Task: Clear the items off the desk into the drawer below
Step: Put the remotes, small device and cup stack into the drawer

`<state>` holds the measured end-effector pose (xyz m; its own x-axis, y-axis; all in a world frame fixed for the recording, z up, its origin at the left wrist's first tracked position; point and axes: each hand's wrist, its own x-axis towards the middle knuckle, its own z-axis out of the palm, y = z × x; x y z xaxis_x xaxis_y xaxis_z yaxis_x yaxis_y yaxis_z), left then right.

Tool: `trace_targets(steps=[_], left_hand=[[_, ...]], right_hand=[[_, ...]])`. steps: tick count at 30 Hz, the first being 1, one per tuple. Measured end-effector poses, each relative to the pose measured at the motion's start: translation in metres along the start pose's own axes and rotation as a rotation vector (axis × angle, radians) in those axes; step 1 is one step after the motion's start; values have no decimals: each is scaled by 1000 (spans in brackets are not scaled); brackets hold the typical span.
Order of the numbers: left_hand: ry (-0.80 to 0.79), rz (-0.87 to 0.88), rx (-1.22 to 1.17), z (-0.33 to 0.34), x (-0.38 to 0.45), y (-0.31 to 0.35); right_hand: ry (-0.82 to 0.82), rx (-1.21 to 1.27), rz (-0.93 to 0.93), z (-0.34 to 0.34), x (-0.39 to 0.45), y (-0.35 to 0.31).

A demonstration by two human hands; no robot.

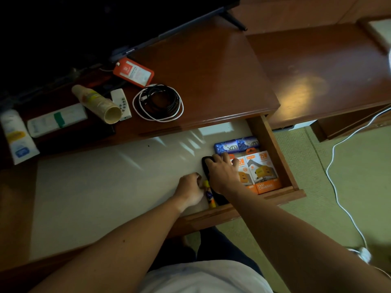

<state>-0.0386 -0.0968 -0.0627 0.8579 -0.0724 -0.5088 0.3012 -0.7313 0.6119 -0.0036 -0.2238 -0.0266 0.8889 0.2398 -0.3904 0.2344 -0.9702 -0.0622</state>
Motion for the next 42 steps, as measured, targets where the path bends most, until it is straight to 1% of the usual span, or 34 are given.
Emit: trace_targets(steps=[3, 6, 8, 11, 15, 19, 22, 25, 27, 31, 33, 38, 42], left_hand=[[31, 2, -10, -12, -4, -10], [96, 6, -19, -36, -10, -20], [183, 3, -31, -58, -16, -25], [355, 1, -43, -98, -24, -32], [622, 64, -60, -153, -36, -47], [725, 5, -17, -200, -40, -58], [746, -44, 23, -228, -36, -68], [698, -98, 184, -247, -32, -75], [691, -93, 307, -256, -29, -76], [597, -110, 440, -264, -24, -85], [579, -107, 458, -265, -23, -91], [610, -61, 427, -264, -22, -105], [594, -29, 406, -268, -20, -113]], right_hand=[[13, 19, -6, -7, -3, -9], [82, 67, -46, -19, -2, -26], [166, 138, -88, -30, 0, -42], [255, 256, -151, -50, 8, -74], [376, 364, -239, -83, 29, -120], [382, 468, -286, -120, 57, -153], [356, 560, -299, -147, 79, -167], [315, 548, -268, -160, 110, -177], [295, 556, -257, -163, 133, -185], [217, 517, -234, -172, 166, -202], [187, 511, -226, -177, 177, -208], [102, 421, -235, -182, 198, -219], [94, 352, -217, -185, 204, -221]])
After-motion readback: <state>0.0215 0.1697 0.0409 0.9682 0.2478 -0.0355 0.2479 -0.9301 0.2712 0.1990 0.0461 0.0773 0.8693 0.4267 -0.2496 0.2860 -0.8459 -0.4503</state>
